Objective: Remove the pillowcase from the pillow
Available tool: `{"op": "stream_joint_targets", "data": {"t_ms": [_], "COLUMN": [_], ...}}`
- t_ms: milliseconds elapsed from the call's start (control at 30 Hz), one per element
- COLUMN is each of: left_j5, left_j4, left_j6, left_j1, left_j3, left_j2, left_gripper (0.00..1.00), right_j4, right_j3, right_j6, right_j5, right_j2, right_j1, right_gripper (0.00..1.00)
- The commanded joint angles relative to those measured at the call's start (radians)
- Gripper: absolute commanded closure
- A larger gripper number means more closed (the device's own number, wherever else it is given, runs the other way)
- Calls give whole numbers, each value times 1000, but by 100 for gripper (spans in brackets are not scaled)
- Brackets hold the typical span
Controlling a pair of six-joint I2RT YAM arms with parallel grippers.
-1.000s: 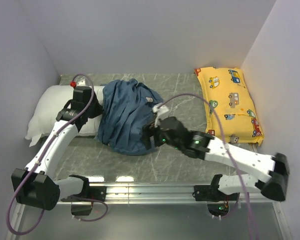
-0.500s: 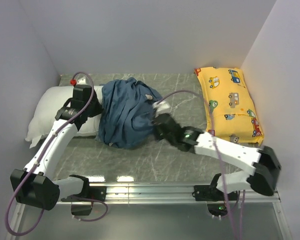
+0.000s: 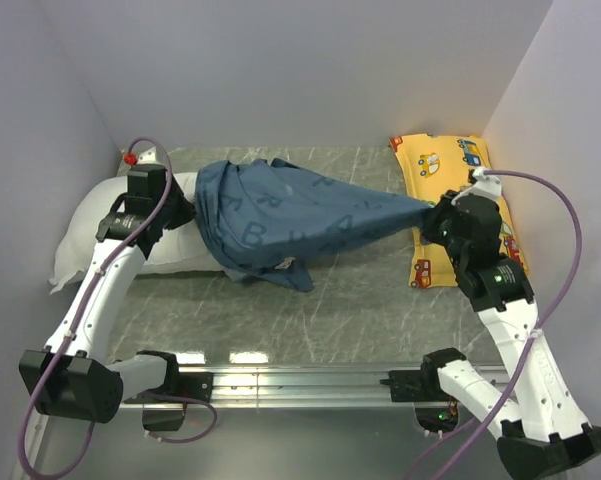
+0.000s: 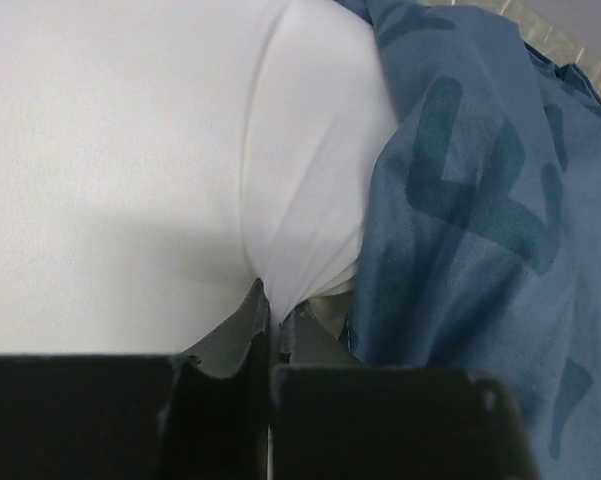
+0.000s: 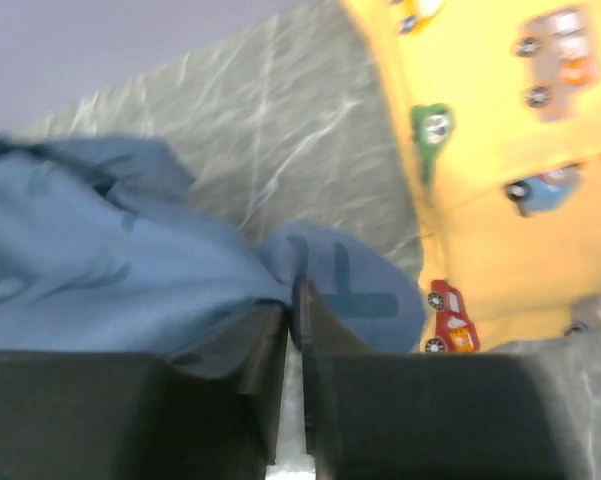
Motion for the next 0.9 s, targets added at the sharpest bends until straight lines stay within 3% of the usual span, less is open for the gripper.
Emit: {"op": "stream_joint_targets", "data": {"t_ms": [0,33,67,100,167,333,533,633,733,767,800,867], "left_j5": [-25,-19,-16,-8,6,7,9,6,11,12,11,9], "left_j4": [80,85,88,91,89,88,79,77,80,80,80,76], "left_j6": [14,11,9,9,3,-4,-4,0,-1,-1,0,6], "left_j1": [31,31,31,30,25,10,4,4,4,4,5,4], "left_j3": [-1,-7,-12,-15,-18,-12,1,1,-1,1,-1,-4], "left_j2": [-34,-37,-38,-40,-42,-43,-40,-43,-49,-48,-51,-51], "left_gripper": [100,100,100,100,100,100,100,100,100,100,100,100], "right_j4": [51,73,92,118,142,251,303,280,271,271,259,228], "right_j3": [43,42,40,43,45,28,85,132,163,163,160,148], "right_j6": [19,8,-15,-30,-71,-183,-260,-246,-254,-248,-237,-190], "right_j5": [-186,-112,-39,2,47,116,204,285,313,320,331,372], "right_j2": [58,61,66,90,121,248,468,547,575,566,533,479], "right_j1": [115,212,301,443,533,826,900,900,879,869,850,816], "right_gripper": [70,59,41,35,25,15,12,21,65,92,100,100]}}
